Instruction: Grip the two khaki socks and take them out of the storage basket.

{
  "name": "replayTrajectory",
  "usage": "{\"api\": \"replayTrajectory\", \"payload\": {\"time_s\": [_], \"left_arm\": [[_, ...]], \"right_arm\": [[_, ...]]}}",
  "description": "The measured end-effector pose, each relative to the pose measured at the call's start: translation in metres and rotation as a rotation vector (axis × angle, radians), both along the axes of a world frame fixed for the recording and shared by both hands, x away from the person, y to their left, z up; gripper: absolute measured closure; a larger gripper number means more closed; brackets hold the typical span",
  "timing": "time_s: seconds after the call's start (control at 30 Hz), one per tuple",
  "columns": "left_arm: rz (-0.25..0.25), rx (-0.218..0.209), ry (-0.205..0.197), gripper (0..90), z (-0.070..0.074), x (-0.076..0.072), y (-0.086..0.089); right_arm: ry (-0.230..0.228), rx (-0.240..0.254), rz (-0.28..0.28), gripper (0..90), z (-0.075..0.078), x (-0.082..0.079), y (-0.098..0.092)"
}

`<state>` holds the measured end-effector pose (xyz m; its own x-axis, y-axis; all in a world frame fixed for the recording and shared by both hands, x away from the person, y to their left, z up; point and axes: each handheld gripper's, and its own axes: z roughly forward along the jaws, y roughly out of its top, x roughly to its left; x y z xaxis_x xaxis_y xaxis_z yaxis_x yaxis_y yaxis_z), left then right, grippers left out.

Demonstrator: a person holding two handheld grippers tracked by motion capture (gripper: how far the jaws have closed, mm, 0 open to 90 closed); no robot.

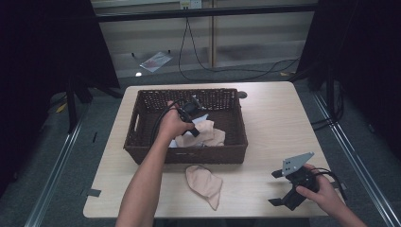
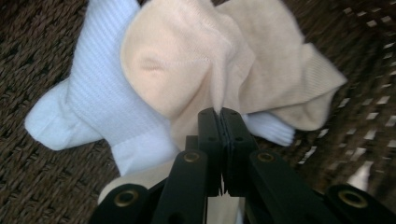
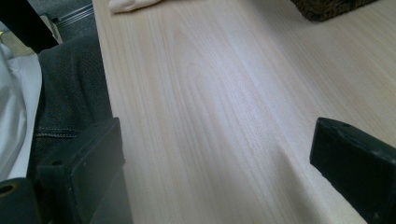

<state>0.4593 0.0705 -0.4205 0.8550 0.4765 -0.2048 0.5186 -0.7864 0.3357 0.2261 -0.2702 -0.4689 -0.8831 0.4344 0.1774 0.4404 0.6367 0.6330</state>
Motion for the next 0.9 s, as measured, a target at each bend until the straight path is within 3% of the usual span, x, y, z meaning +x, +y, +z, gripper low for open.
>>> {"api": "replayTrajectory", "payload": {"time_s": [0.27,0.53,0.7,0.83,0.9], "left_arm": [[0.030,-0.048,0.041,88.2,0.030,-0.009,0.003],[0.013,-0.082,0.038,88.1,0.058,-0.017,0.004],[-0.006,-0.082,0.043,88.1,0.072,-0.022,0.005],[-0.018,-0.111,0.043,88.1,0.082,-0.025,0.006],[-0.027,-0.100,0.047,88.1,0.088,-0.027,0.006]], "right_arm": [[0.002,0.000,-0.002,2.8,0.000,0.000,0.000],[-0.001,0.000,-0.002,2.8,0.000,0.000,0.000],[-0.001,0.001,-0.002,2.8,0.000,0.000,0.000],[-0.001,-0.001,-0.002,2.8,0.000,0.000,0.000],[-0.001,0.000,-0.003,2.8,0.000,0.000,0.000]]}}
